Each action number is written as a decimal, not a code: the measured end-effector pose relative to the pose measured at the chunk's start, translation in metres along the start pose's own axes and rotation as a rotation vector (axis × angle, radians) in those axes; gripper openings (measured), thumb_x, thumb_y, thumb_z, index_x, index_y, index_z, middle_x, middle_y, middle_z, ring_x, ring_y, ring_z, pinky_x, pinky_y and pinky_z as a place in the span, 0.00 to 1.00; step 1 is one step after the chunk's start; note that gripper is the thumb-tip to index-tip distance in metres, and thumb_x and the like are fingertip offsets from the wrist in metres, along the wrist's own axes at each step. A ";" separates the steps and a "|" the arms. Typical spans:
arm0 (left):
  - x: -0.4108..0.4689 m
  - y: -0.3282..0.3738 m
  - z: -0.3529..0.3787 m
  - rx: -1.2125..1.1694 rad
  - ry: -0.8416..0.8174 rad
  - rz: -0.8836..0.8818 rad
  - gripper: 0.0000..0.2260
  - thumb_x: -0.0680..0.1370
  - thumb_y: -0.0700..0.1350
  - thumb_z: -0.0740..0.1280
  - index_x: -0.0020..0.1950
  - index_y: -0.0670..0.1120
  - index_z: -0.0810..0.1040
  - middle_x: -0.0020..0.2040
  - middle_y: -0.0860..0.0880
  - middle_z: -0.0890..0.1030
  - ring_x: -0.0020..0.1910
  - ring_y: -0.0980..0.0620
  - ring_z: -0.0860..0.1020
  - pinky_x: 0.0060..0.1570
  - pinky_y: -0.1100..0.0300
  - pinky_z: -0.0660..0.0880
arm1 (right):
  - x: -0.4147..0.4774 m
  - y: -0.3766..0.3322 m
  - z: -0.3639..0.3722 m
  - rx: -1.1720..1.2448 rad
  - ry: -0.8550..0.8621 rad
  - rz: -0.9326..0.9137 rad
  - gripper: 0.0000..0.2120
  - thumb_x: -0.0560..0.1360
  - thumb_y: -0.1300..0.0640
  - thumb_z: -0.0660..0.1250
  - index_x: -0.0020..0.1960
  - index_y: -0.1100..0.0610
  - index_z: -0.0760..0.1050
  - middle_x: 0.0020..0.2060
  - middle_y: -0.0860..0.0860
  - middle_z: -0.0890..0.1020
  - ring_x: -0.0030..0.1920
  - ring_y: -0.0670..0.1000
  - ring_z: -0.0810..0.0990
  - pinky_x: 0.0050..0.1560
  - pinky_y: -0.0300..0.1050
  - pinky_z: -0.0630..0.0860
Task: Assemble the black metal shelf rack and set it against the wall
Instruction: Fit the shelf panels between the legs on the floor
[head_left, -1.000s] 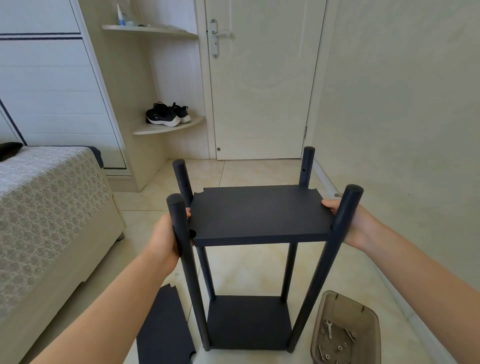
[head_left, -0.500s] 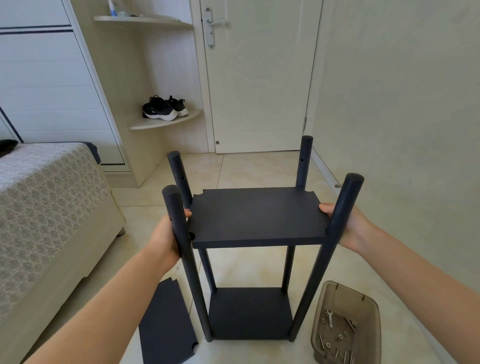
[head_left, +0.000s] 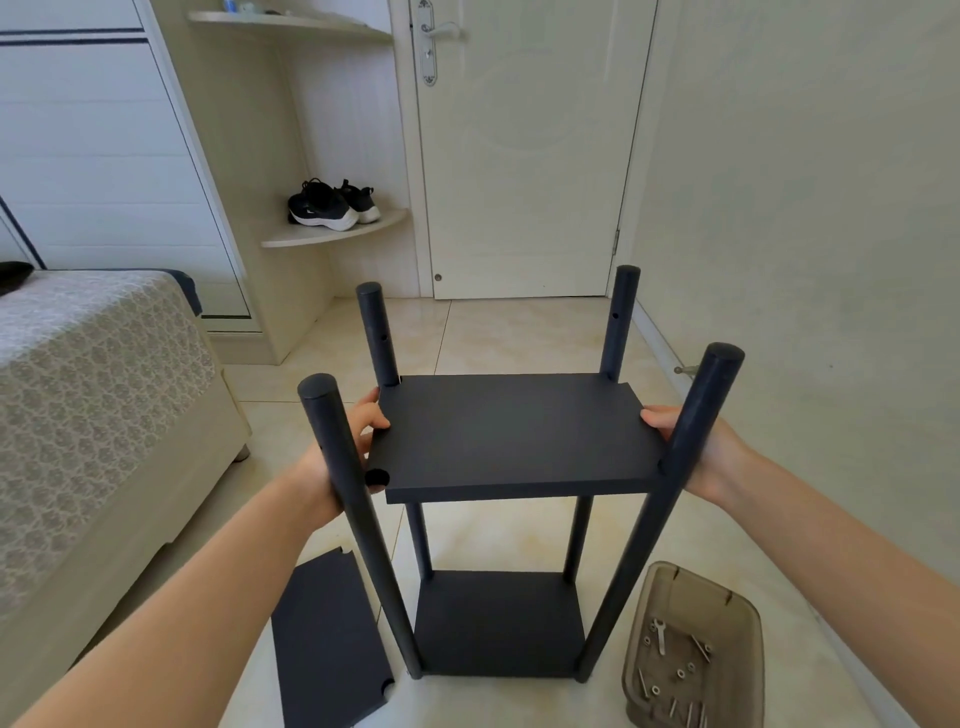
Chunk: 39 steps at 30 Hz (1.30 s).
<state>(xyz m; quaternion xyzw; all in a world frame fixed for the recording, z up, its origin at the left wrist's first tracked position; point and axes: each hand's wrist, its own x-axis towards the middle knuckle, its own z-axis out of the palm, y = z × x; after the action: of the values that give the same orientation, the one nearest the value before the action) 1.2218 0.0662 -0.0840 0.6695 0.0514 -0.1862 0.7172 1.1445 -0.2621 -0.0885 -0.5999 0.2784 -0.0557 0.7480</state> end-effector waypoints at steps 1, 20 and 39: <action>0.001 0.000 0.001 0.002 -0.003 -0.002 0.22 0.81 0.41 0.55 0.73 0.57 0.70 0.68 0.41 0.74 0.57 0.42 0.75 0.36 0.58 0.72 | 0.001 0.000 0.001 -0.006 0.005 -0.004 0.16 0.78 0.63 0.67 0.64 0.68 0.74 0.57 0.62 0.78 0.57 0.63 0.78 0.50 0.55 0.76; 0.001 -0.008 -0.006 -0.222 0.221 -0.085 0.06 0.80 0.45 0.64 0.45 0.44 0.75 0.40 0.44 0.79 0.37 0.45 0.78 0.36 0.55 0.74 | 0.014 0.000 0.021 0.012 0.001 -0.021 0.10 0.76 0.60 0.70 0.54 0.64 0.75 0.43 0.56 0.80 0.43 0.57 0.79 0.38 0.49 0.75; -0.004 -0.033 0.001 -0.310 0.350 -0.032 0.15 0.70 0.56 0.60 0.48 0.50 0.79 0.45 0.48 0.81 0.45 0.46 0.77 0.49 0.53 0.70 | 0.008 0.010 0.017 0.057 0.038 0.051 0.05 0.78 0.60 0.66 0.46 0.62 0.75 0.41 0.56 0.79 0.41 0.56 0.79 0.35 0.49 0.73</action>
<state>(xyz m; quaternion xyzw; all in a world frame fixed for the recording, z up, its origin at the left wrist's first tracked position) 1.2065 0.0649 -0.1136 0.5727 0.2135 -0.0684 0.7885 1.1565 -0.2483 -0.0989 -0.5697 0.3060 -0.0557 0.7607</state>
